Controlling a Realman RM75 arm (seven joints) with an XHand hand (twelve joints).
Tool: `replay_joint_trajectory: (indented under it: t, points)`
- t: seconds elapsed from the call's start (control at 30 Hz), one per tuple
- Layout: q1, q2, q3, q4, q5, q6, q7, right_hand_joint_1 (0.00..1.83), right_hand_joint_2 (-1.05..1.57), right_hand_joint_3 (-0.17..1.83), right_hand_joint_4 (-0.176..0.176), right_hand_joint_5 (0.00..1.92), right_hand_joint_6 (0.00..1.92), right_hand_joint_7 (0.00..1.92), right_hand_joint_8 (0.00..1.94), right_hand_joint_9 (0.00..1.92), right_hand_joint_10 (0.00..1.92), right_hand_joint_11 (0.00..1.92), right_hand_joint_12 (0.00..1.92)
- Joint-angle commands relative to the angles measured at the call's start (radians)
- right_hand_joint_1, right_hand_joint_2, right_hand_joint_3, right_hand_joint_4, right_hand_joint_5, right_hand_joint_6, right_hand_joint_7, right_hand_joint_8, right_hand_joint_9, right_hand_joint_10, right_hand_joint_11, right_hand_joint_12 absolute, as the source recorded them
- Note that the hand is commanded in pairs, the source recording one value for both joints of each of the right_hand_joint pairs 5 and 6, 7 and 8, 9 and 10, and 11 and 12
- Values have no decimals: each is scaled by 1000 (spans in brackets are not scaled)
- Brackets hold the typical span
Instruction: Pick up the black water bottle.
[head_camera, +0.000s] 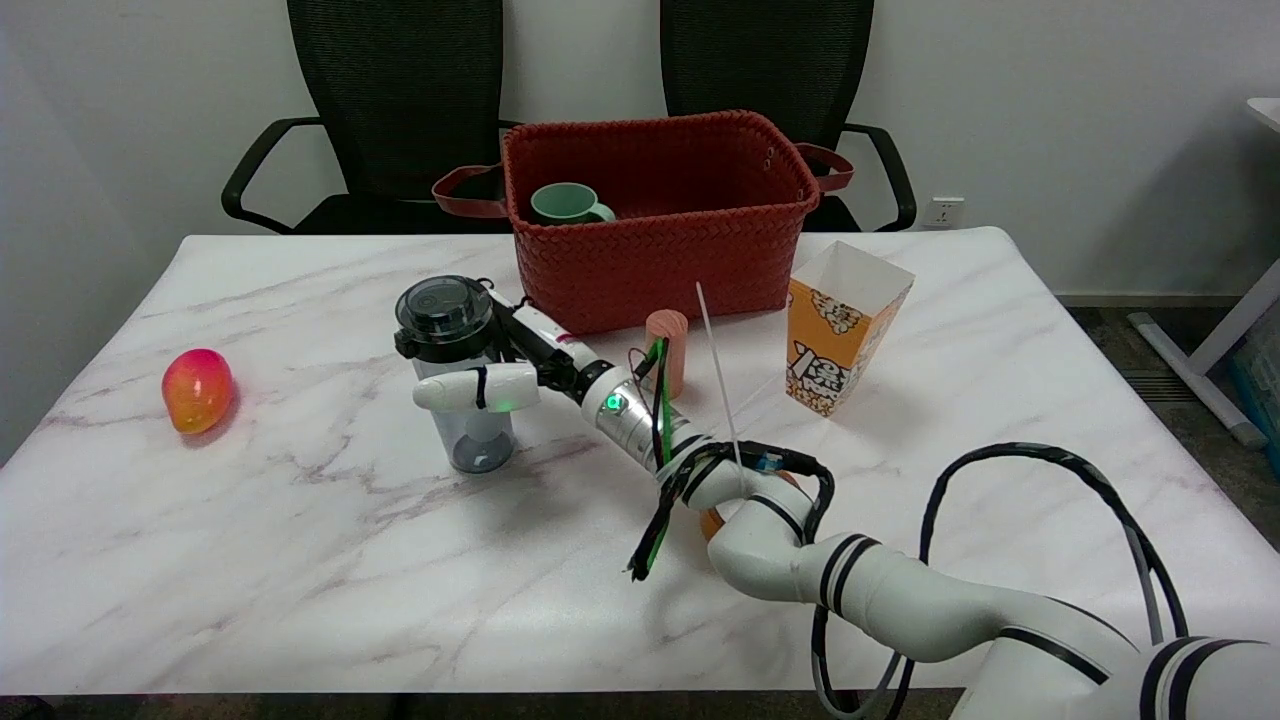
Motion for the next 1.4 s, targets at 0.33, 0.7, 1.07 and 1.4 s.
replay_joint_trajectory:
  t: [0.33, 0.7, 1.07, 1.4]
  points:
    - [-24, 0, -1, 30, 5, 2, 40, 743, 538, -175, 0, 130, 130, 231, 231, 264, 264, 350, 350]
    - [-30, 1, -1, 41, 6, 2, 49, 759, 528, -175, 0, 214, 214, 329, 329, 343, 343, 330, 330]
    - [-33, 3, -1, 47, 4, 1, 49, 773, 508, -175, 0, 225, 225, 394, 394, 400, 400, 359, 359]
    - [-33, 1, -1, 52, 5, -7, 49, 813, 489, -175, 0, 279, 279, 741, 741, 521, 521, 346, 346]
